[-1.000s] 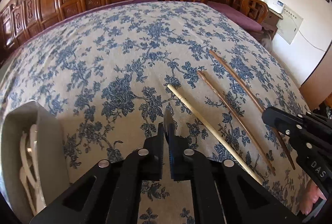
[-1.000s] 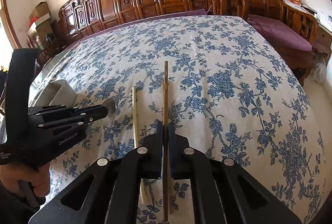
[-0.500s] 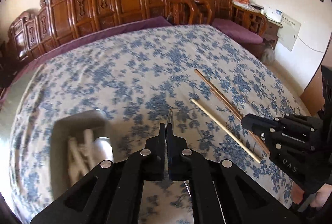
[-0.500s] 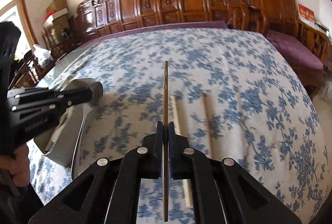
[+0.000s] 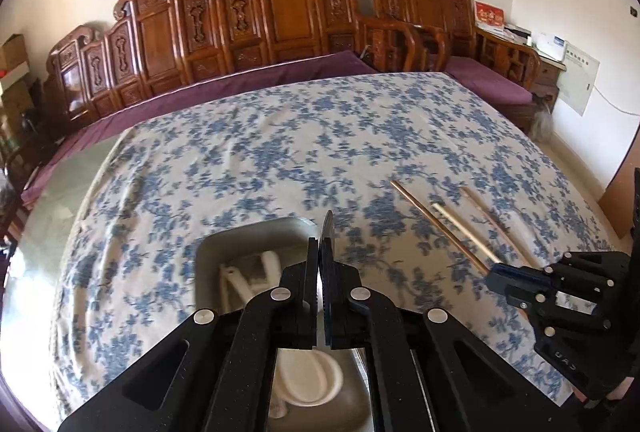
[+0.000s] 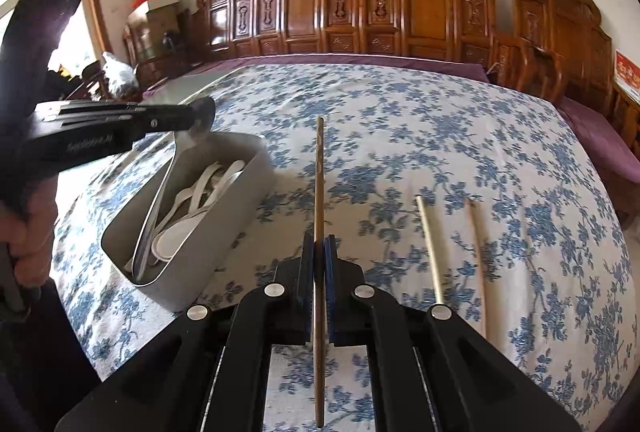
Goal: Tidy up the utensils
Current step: 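Carry the metal spoon into the grey tray and open the left tool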
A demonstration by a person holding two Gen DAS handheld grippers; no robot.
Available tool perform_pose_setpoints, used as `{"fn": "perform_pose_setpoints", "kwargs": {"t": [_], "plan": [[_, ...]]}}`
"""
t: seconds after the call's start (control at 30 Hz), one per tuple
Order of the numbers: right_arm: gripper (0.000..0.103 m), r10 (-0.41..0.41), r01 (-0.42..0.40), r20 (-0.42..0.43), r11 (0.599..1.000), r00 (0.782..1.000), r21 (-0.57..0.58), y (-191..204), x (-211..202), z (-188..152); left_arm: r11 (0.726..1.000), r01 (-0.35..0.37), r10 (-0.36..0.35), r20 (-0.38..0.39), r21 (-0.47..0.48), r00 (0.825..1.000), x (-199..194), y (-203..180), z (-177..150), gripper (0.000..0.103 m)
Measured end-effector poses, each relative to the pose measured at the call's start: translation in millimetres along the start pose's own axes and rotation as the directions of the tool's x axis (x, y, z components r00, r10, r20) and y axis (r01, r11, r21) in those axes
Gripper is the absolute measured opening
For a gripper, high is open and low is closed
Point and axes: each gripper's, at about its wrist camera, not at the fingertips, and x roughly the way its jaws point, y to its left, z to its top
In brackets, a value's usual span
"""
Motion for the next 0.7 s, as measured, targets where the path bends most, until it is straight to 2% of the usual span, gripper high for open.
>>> {"fn": "perform_pose_setpoints", "kwargs": {"t": [0.37, 0.47, 0.7], "plan": [[0.006, 0.010, -0.011, -0.018, 1.000, 1.000, -0.018, 9, 5, -2, 0.997, -0.075, 0.075, -0.014, -0.023, 0.997, 8, 45, -9, 0.001], [0.006, 0.026, -0.026, -0.015, 1.000, 1.000, -0.012, 12, 4, -1, 0.994, -0.109, 0.109, -0.040, -0.008, 0.993, 19, 52, -17, 0.001], [0.006, 0.049, -0.050, -0.026, 0.997, 0.998, -0.055, 29, 9, -2, 0.995, -0.102, 0.100, -0.087, -0.019, 0.991, 41, 61, -35, 0.001]]}}
